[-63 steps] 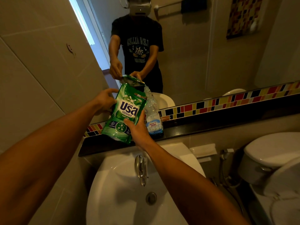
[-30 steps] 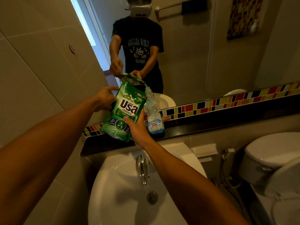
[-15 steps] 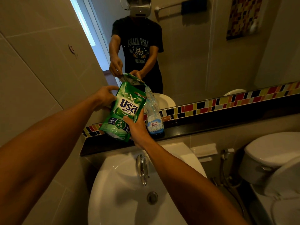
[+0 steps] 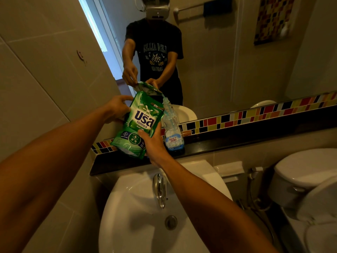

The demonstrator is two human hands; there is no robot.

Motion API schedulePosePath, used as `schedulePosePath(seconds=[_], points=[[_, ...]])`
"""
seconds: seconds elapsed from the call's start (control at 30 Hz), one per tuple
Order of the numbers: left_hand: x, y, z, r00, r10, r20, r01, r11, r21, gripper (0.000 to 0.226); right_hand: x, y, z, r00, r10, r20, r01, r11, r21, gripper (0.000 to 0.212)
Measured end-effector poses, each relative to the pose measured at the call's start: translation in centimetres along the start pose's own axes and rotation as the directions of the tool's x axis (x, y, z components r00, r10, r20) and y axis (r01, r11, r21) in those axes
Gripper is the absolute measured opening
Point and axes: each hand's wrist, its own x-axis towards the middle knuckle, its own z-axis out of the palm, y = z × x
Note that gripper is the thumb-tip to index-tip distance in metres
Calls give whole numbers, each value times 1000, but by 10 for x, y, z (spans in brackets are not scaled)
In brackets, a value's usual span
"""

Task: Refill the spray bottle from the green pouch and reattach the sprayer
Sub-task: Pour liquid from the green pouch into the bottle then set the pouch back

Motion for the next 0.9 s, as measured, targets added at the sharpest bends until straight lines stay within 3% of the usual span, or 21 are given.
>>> schedulePosePath(seconds=[0.9], points=[[-5,6,-2,1000,-7,-1,7,1000,5,56,0,-2,3,1000,16,18,-17,999,44,101]])
